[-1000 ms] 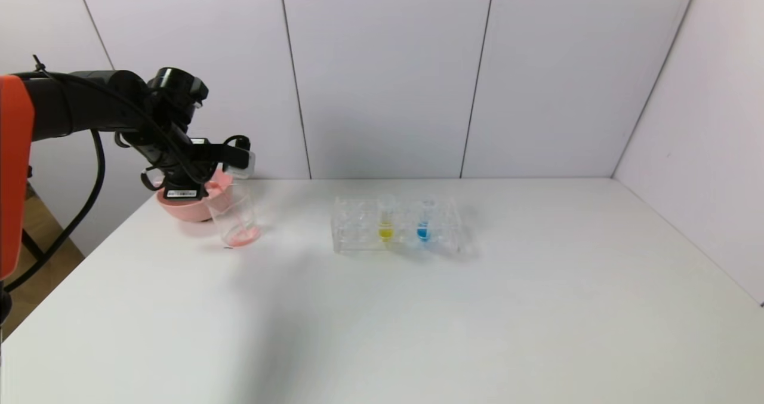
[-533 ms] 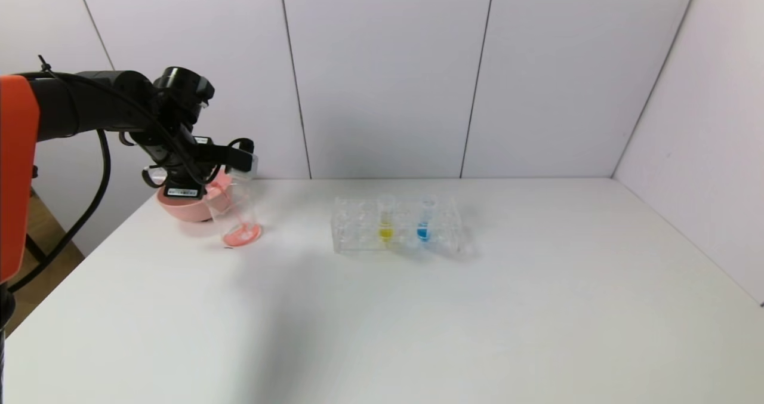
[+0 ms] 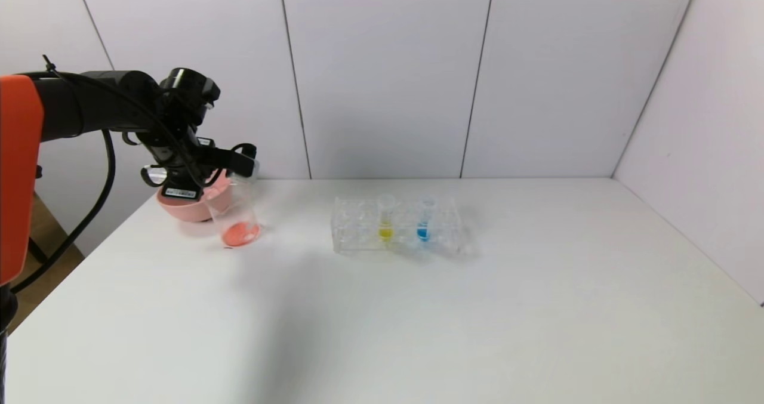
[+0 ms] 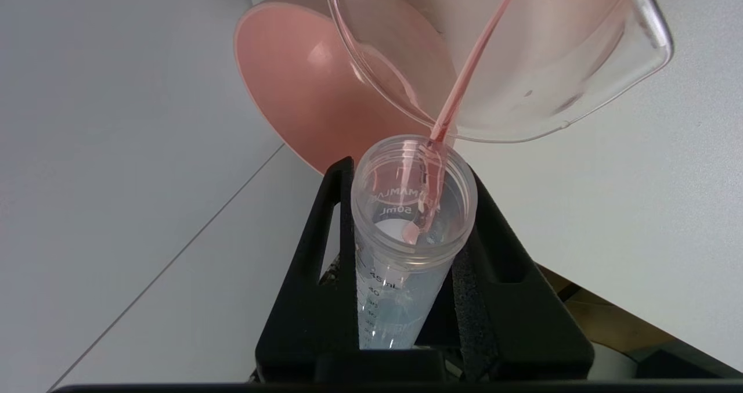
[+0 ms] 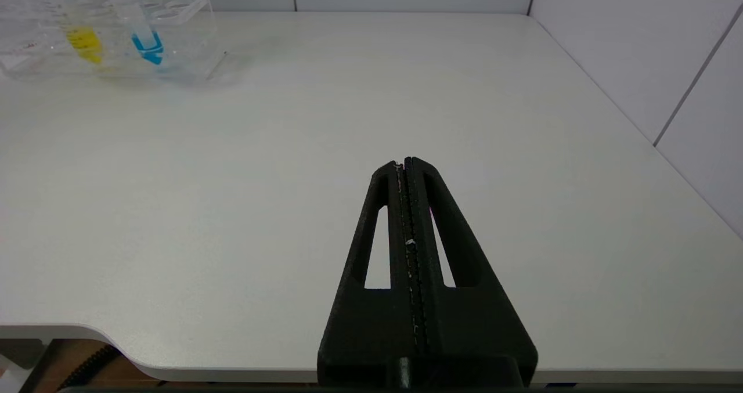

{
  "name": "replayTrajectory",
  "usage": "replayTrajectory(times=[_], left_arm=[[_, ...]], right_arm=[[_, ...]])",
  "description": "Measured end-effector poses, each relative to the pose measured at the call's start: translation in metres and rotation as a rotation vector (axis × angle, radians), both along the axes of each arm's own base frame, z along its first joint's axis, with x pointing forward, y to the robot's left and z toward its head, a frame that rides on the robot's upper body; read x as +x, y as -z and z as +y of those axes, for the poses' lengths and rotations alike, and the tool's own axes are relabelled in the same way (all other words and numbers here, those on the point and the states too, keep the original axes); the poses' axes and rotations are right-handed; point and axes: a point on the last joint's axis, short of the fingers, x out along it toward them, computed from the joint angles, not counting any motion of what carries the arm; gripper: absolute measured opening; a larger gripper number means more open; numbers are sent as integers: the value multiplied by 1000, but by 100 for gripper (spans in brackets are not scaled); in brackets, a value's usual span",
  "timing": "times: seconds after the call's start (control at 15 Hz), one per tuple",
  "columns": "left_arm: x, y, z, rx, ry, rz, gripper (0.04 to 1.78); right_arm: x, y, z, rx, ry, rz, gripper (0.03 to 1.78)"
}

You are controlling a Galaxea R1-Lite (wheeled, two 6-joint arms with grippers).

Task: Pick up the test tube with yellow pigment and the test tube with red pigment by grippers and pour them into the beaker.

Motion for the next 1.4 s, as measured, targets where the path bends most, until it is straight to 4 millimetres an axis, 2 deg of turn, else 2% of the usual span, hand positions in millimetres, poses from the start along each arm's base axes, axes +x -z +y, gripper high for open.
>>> replayTrajectory(times=[0.93,1.2,1.4], left_arm=[[-1,-1,-8,45,3,-1,48],[-1,-4,-7,18,-4,-22,47],[-1,-3,2,-83,-37,-35,47]], right_arm=[[0,0,0,0,0,0,11],[0,0,0,0,0,0,11],[0,0,0,0,0,0,11]])
